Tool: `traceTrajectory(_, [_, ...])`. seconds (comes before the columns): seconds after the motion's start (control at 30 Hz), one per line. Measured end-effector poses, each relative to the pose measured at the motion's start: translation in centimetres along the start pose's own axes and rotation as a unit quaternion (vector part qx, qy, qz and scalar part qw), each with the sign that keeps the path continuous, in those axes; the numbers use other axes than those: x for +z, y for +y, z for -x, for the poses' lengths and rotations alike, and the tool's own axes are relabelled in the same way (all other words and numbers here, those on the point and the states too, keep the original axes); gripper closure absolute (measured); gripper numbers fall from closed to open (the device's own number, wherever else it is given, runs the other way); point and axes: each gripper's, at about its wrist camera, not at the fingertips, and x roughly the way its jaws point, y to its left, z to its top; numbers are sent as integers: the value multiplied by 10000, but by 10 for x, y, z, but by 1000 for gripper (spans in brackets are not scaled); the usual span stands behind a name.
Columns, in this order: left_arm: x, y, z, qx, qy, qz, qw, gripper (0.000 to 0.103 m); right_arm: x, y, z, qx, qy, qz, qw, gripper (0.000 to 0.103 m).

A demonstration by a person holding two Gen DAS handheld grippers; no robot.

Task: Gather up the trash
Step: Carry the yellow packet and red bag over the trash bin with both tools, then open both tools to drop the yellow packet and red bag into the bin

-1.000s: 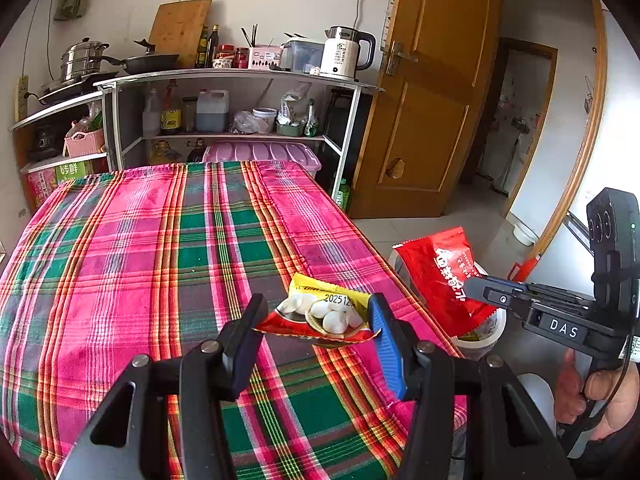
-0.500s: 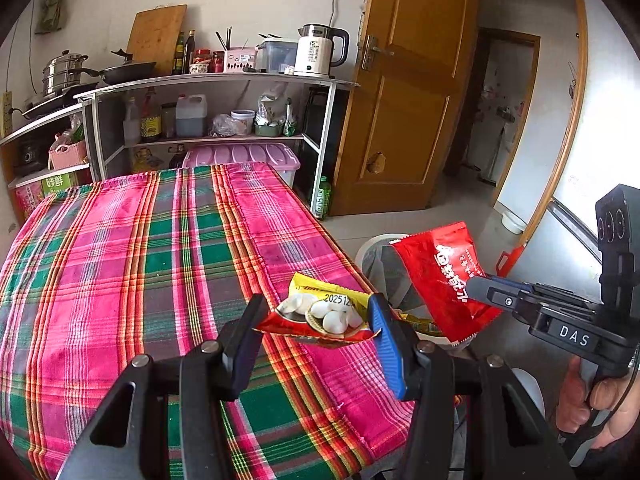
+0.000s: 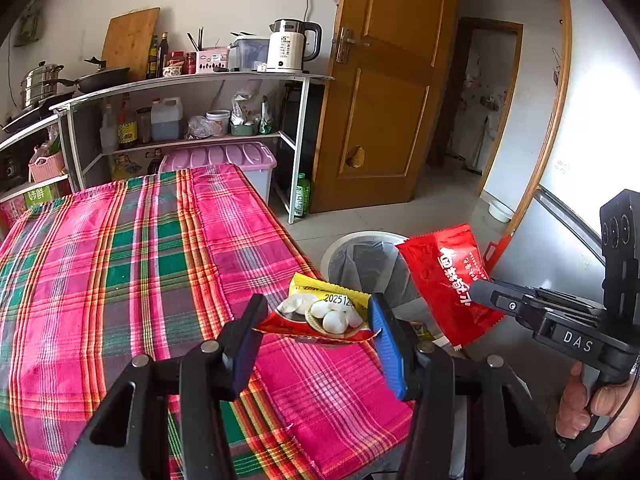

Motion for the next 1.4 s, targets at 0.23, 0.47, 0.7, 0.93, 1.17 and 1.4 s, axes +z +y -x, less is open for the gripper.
traceTrajectory(0.23, [7,-13,-20,-161,46,-111,9998,49,3,-18,-5,-113,32,-123,9999,91])
traceTrajectory(0.47, [14,-26,-48,-342,137,-198,9991,49,6,-37,-13,-280,81,-281,9992,91])
traceTrajectory(0.7, [17,-35,-71,-477,247,-266,9982,49,6,-57,-23,-413,154,-440,9981,91])
traceTrajectory(0.93, [19,-44,-93,-571,397,-313,9971,49,8,-73,-34,-494,215,-568,9969,91])
traceTrajectory(1.17, [20,-51,-118,-642,603,-312,9956,48,10,-88,-47,-632,307,-680,9952,90])
traceTrajectory(1.4, [22,-58,-141,-709,817,-265,9938,47,12,-100,-57,-748,341,-733,9939,87])
